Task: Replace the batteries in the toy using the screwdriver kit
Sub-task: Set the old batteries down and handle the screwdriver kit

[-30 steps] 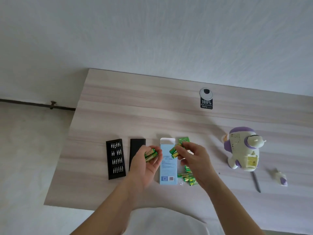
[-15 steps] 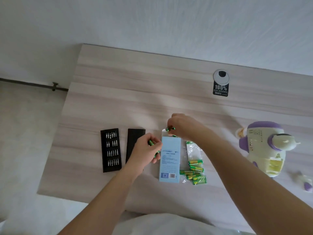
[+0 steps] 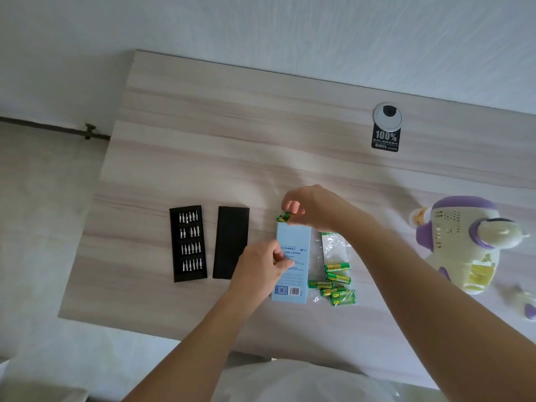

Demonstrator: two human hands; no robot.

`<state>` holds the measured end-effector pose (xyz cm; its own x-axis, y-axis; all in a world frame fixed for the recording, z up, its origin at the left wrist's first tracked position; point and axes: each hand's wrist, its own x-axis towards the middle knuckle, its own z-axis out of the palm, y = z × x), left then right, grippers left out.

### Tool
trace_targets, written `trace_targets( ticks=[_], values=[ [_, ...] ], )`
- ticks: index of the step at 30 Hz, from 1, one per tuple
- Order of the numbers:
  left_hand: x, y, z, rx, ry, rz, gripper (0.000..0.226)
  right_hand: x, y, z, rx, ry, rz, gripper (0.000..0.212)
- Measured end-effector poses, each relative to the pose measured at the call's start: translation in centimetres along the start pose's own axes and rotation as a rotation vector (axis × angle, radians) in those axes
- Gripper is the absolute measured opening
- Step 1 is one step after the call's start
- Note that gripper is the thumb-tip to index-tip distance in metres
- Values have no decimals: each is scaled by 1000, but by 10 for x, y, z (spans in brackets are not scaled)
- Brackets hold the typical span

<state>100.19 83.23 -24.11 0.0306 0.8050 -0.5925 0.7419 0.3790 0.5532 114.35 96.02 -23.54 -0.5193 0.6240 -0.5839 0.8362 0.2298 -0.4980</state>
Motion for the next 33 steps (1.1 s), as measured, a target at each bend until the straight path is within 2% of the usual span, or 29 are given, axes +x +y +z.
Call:
trace_targets(
  ticks=[4,12,21,29,33],
  values=[
    [1,0,1,6,-10,-5,29,-5,7,6,99,67,38,19],
    [3,0,1,-28,-14,-40,29,-2,5,16,-80,56,-37,38],
    [2,2,-1,-63,-34,-38,30,-4,7,15,-180,29,-94,39],
    [3,3,-2,-67,-50,-56,30,-10,1,16,78,-46,-1,49],
    [3,0,-3,-68,-94,-73,29,-11,2,18,88,29,4,38]
  ],
)
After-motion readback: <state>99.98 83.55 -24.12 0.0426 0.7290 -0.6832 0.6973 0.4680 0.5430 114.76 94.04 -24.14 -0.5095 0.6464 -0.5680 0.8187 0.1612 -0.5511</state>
